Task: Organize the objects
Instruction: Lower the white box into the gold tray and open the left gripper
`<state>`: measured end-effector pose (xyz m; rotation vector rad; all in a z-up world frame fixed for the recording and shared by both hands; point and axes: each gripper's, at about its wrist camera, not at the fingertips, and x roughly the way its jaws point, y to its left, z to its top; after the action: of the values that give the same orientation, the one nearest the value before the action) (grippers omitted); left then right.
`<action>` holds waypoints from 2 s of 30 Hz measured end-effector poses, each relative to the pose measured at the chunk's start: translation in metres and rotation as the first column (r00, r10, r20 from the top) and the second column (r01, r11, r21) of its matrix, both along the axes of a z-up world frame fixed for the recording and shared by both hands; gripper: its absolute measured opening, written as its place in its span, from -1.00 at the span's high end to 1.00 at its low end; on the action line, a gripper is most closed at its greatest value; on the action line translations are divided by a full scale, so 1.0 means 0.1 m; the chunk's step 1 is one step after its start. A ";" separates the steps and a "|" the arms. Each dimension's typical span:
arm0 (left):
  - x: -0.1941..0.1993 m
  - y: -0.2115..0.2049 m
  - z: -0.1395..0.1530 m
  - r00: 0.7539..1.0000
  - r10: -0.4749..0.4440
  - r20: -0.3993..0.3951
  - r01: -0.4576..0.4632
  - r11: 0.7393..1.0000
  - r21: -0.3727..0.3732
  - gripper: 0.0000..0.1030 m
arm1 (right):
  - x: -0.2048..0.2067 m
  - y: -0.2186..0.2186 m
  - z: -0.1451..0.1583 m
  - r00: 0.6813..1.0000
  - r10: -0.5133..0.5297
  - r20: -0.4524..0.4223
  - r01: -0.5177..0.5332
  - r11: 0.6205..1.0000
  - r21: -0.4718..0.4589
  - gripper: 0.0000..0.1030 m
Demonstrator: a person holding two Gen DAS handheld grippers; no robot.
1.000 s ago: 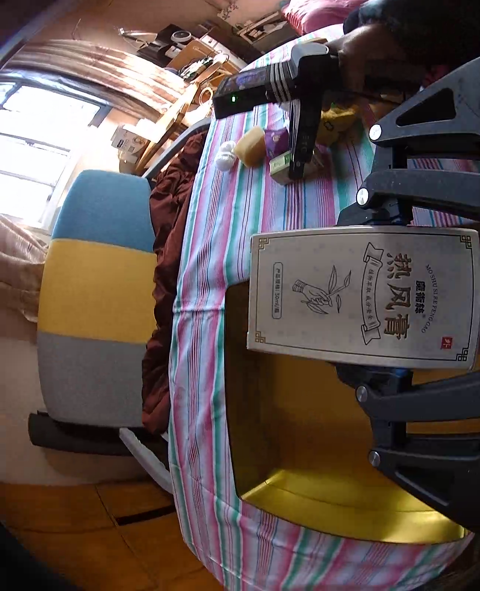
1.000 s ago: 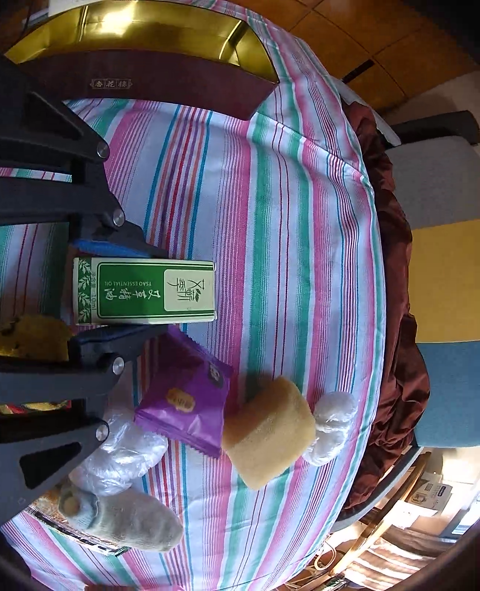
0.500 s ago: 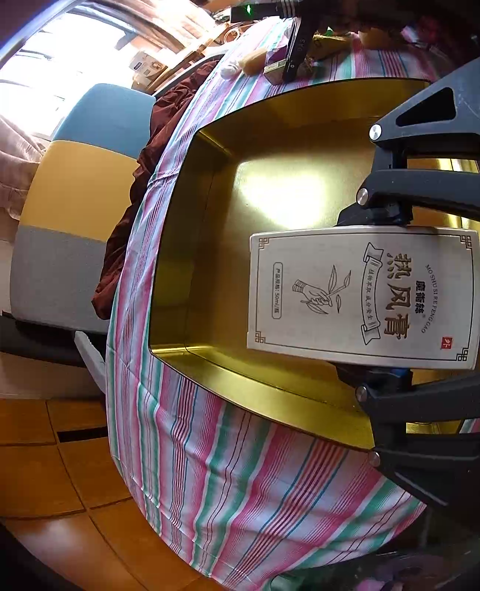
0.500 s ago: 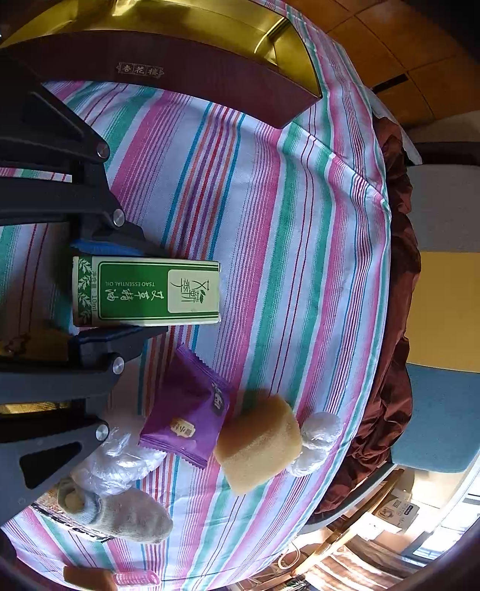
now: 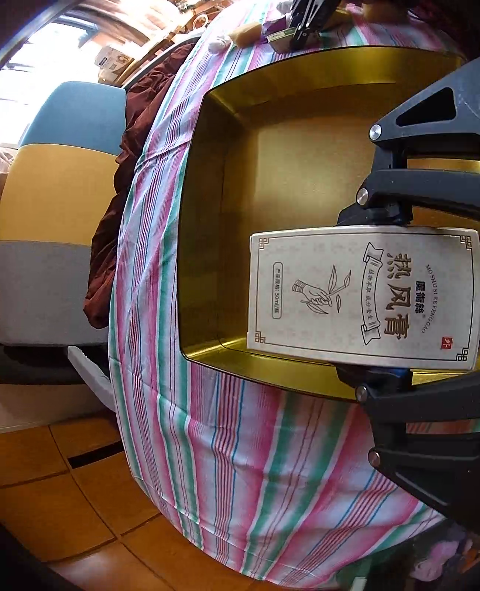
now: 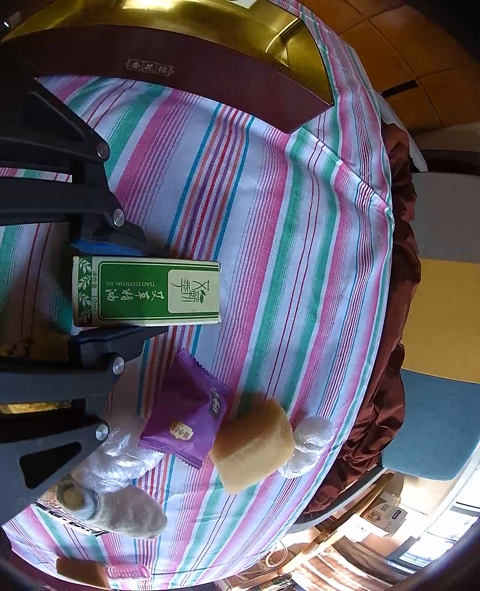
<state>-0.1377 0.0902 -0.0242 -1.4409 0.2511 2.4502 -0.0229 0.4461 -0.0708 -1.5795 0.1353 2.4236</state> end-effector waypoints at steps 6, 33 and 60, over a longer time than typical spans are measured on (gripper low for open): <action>-0.45 0.09 -0.17 0.999 0.030 0.032 -0.028 0.998 -0.058 0.00 | 0.01 -0.01 0.01 1.000 0.000 0.000 0.000 1.000 -0.006 0.42; 0.06 0.16 -0.07 0.990 -0.015 -0.139 -0.010 0.984 -0.176 -0.35 | 0.00 -0.02 0.00 1.000 -0.006 -0.001 0.006 1.000 -0.009 0.41; 1.06 -0.29 0.27 0.974 0.116 -0.195 -0.103 0.992 0.080 -0.27 | 0.03 -0.14 0.00 1.000 0.008 -0.005 -0.008 0.999 0.038 0.42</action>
<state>-0.0315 0.0609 0.0025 -1.2116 0.1290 2.6676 -0.0199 0.4324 -0.0708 -1.5615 0.0835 2.4218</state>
